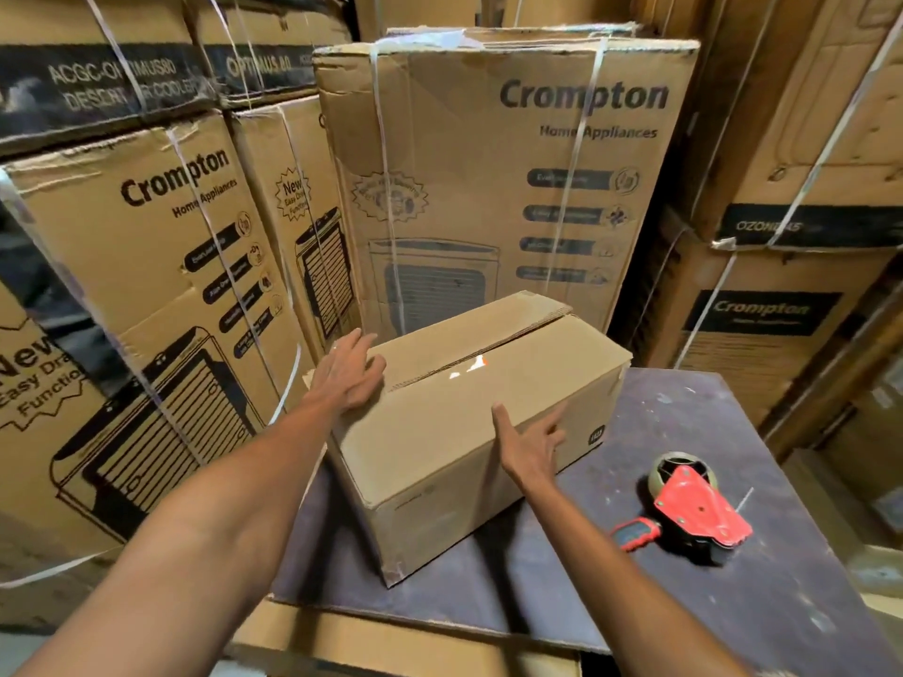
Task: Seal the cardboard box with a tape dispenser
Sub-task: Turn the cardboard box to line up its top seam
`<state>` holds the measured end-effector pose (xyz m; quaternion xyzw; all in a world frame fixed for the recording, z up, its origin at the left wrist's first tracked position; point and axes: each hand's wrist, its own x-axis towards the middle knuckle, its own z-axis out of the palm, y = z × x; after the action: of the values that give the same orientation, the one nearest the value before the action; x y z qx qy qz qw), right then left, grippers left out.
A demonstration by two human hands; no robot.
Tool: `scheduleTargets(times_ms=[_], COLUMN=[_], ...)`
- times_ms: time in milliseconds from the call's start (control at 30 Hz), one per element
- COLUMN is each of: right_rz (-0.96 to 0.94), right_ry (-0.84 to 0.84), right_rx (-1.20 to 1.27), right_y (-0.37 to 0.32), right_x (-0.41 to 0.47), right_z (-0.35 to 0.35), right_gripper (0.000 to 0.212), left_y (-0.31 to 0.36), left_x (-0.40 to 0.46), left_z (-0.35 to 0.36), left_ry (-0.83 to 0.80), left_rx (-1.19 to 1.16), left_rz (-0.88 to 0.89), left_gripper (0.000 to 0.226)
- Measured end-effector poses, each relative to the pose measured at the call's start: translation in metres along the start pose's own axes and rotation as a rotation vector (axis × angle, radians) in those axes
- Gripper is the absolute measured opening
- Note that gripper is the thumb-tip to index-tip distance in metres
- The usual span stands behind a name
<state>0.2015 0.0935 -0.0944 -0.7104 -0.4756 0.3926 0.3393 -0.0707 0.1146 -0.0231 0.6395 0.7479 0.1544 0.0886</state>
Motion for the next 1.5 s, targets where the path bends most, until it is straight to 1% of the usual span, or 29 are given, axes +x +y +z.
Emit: scheduleTargets(times_ms=[100,200,333,400,533,600,667,700,733,800,833,867,1033,1133,1200,1267,1367,1467,1500], right_rz=[-0.003,-0.008,-0.016,-0.015,0.014,0.003,-0.017,-0.029,-0.037,-0.048,-0.053,-0.061,-0.087,-0.101,-0.122,-0.146,-0.18,-0.181,-0.188], right_ry=[0.004,0.002,0.026,0.028,0.003,-0.008,0.003,0.017,0.029,0.055,0.055,0.054,0.07,0.056,0.043,0.04,0.024,-0.009,-0.014], right_rx=[0.039,0.06,0.077,0.095,0.112,0.111,0.104,0.086,0.06,0.022,0.006,-0.016,-0.111,-0.163,-0.194,-0.208,-0.227,-0.254,-0.268], right_y=[0.003,0.004,0.003,0.004,-0.001,-0.005,-0.002,0.008,0.012,-0.006,-0.013,-0.019,-0.022,-0.015,-0.009,-0.006,-0.003,0.001,0.001], right_x=[0.003,0.003,-0.001,0.0,0.015,0.028,0.047,0.065,0.078,0.067,0.063,0.061,0.068,0.07,0.07,0.067,0.062,0.059,0.056], right_z=[0.004,0.004,0.004,0.001,-0.015,-0.026,-0.037,-0.038,-0.039,-0.047,-0.05,-0.052,-0.061,-0.07,-0.077,-0.082,-0.088,-0.09,-0.09], right_gripper=[0.115,0.111,0.107,0.105,0.099,0.096,0.092,0.086,0.075,0.049,0.04,0.036,0.038,0.043,0.048,0.05,0.054,0.066,0.068], left_y=[-0.018,-0.027,-0.021,-0.021,-0.023,-0.021,-0.015,-0.011,-0.007,0.001,0.006,0.009,0.024,0.033,0.038,0.044,0.054,0.062,0.066], left_x=[0.016,0.025,0.025,0.027,0.021,0.008,-0.009,-0.019,-0.027,-0.043,-0.05,-0.057,-0.097,-0.107,-0.109,-0.112,-0.119,-0.116,-0.113], left_z=[0.007,0.015,0.014,0.012,0.014,0.016,0.018,0.018,0.02,0.02,0.02,0.021,0.034,0.038,0.037,0.038,0.036,0.03,0.03], left_ry=[-0.075,-0.129,-0.065,-0.066,-0.1,-0.08,-0.047,-0.03,-0.014,0.012,0.013,0.005,-0.067,-0.136,-0.191,-0.232,-0.298,-0.272,-0.259], left_rx=[0.0,0.021,0.057,0.015,-0.111,-0.13,-0.137,-0.14,-0.151,-0.176,-0.184,-0.193,-0.292,-0.289,-0.28,-0.232,-0.13,-0.004,-0.007], left_rz=[-0.073,-0.095,-0.106,-0.116,-0.163,-0.167,-0.17,-0.178,-0.189,-0.219,-0.226,-0.227,-0.219,-0.191,-0.157,-0.101,-0.064,-0.047,-0.031], left_gripper=[0.059,0.062,0.062,0.059,0.061,0.06,0.064,0.066,0.068,0.07,0.071,0.071,0.07,0.067,0.07,0.076,0.075,0.073,0.073])
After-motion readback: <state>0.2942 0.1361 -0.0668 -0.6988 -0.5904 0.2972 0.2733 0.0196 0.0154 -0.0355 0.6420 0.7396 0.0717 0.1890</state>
